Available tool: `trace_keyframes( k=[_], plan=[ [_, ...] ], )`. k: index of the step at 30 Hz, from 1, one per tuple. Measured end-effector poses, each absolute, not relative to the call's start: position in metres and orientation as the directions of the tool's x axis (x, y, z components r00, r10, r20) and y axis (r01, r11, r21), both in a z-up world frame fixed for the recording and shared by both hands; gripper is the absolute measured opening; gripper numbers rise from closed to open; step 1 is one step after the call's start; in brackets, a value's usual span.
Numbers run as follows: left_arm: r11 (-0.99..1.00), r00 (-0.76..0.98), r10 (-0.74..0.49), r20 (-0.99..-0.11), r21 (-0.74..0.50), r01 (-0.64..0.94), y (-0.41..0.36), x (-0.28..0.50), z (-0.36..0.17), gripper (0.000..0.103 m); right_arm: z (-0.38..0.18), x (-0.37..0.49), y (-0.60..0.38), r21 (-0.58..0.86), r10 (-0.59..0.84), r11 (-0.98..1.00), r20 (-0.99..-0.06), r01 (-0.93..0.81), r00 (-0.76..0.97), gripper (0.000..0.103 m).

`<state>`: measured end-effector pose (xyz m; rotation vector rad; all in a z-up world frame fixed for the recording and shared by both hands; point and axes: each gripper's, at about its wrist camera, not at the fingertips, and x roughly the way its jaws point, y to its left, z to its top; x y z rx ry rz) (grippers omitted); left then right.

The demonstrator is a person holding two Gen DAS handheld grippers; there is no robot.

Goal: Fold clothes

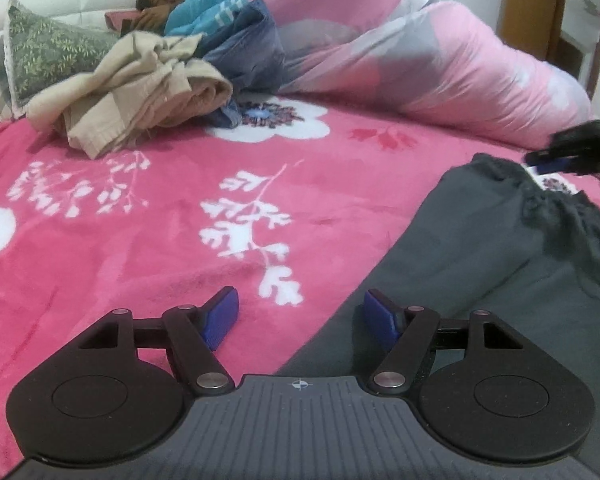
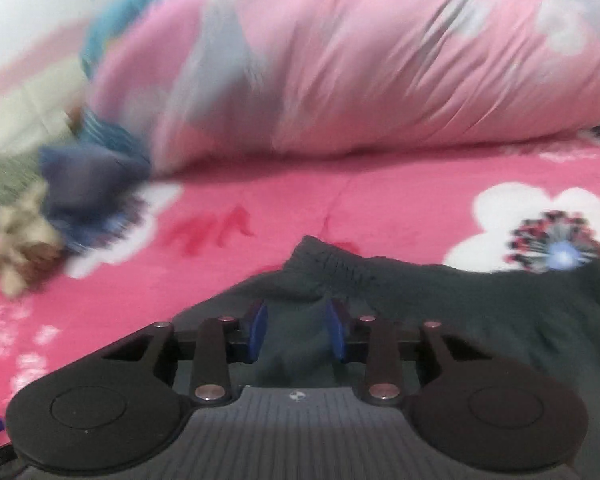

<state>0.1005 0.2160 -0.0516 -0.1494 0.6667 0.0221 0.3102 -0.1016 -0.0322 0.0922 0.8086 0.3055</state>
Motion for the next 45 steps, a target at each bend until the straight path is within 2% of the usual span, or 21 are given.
trace_keyframes(
  k=[3, 5, 13, 18, 20, 21, 25, 28, 32, 35, 38, 42, 45],
  plan=[
    [0.988, 0.793, -0.03, -0.608, -0.14, -0.07, 0.218, 0.102, -0.057, 0.07, -0.067, 0.347, -0.096, 0.143, 0.228, 0.972, -0.76, -0.185, 0.608, 0.022],
    [0.988, 0.798, -0.028, -0.602, -0.138, -0.07, 0.217, 0.102, -0.057, 0.07, -0.082, 0.359, -0.095, 0.145, 0.221, 0.974, -0.76, -0.172, 0.612, 0.021],
    [0.995, 0.801, 0.027, -0.598, -0.058, -0.077, 0.204, 0.107, -0.062, 0.073, -0.083, 0.359, -0.098, 0.15, 0.225, 0.974, -0.738, -0.171, 0.636, 0.022],
    [0.994, 0.799, 0.06, -0.598, -0.035, -0.101, 0.204, 0.098, -0.052, 0.076, -0.037, 0.319, -0.139, 0.324, 0.322, 0.938, -0.692, -0.12, 0.646, 0.027],
    [0.993, 0.814, 0.084, -0.575, -0.023, -0.119, 0.204, 0.088, -0.043, 0.08, -0.007, 0.283, -0.166, 0.349, 0.345, 0.927, -0.652, -0.137, 0.675, 0.044],
    [0.992, 0.825, 0.093, -0.558, -0.023, -0.127, 0.203, 0.082, -0.038, 0.081, 0.009, 0.259, -0.183, 0.345, 0.344, 0.927, -0.63, -0.145, 0.697, 0.047],
    [0.991, 0.873, 0.089, -0.479, -0.046, -0.126, 0.195, 0.059, -0.011, 0.083, 0.065, 0.149, -0.267, 0.374, 0.321, 0.92, -0.55, -0.116, 0.771, 0.048],
    [0.998, 0.906, -0.004, -0.423, -0.053, -0.02, 0.169, 0.041, 0.012, 0.084, 0.083, 0.062, -0.327, 0.433, 0.28, 0.9, -0.499, -0.044, 0.82, 0.054],
    [0.974, 0.891, -0.226, -0.394, -0.074, 0.214, 0.12, 0.022, 0.033, 0.086, 0.054, -0.01, -0.36, 0.454, 0.19, 0.887, -0.526, 0.085, 0.829, 0.056],
    [0.907, 0.797, -0.415, -0.438, -0.133, 0.399, 0.075, 0.012, 0.033, 0.086, 0.032, -0.064, -0.385, 0.467, 0.122, 0.866, -0.547, 0.181, 0.828, 0.056],
    [0.831, 0.668, -0.539, -0.514, -0.196, 0.52, 0.032, 0.007, 0.016, 0.083, 0.003, -0.104, -0.407, 0.498, 0.083, 0.826, -0.571, 0.264, 0.817, 0.056],
    [0.785, 0.552, -0.569, -0.61, -0.201, 0.586, -0.016, 0.002, -0.012, 0.074, -0.029, -0.12, -0.421, 0.54, 0.098, 0.789, -0.581, 0.292, 0.808, 0.056],
    [0.781, 0.506, -0.57, -0.647, -0.235, 0.578, -0.035, 0.002, -0.027, 0.068, -0.038, -0.12, -0.424, 0.534, 0.099, 0.803, -0.556, 0.263, 0.825, 0.056]
  ],
)
